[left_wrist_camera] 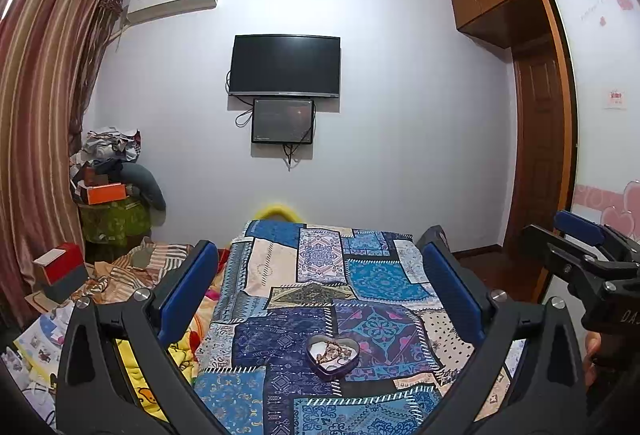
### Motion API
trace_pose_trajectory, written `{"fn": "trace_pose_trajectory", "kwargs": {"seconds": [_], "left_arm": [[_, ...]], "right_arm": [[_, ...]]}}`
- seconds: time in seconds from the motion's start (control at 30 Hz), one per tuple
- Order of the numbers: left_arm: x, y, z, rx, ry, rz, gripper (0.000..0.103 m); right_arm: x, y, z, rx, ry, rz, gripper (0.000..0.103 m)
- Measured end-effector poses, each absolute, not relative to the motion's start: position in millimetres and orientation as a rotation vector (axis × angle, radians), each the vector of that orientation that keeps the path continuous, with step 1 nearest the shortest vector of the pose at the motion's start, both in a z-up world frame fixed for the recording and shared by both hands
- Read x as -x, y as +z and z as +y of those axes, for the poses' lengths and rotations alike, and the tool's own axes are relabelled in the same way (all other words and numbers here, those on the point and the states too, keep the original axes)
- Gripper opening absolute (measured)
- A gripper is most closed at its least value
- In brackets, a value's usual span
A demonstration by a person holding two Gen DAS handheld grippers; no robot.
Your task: Organize jewelry
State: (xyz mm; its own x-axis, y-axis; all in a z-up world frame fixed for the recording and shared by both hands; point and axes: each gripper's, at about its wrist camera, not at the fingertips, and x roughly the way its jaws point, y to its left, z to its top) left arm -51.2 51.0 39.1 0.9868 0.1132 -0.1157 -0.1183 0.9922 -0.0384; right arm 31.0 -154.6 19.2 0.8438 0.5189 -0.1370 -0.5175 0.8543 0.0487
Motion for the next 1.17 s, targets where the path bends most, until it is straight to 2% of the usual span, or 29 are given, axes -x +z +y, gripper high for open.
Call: {"fn": "trace_pose_trajectory", "kwargs": {"seconds": [1.17], "left_arm": [[39.5, 33.0, 48.9, 0.048, 0.078, 0.152, 0.103]], "right_arm": [[-38.8, 18.9, -153.6, -0.011, 0.544, 0.185, 0.103]]}}
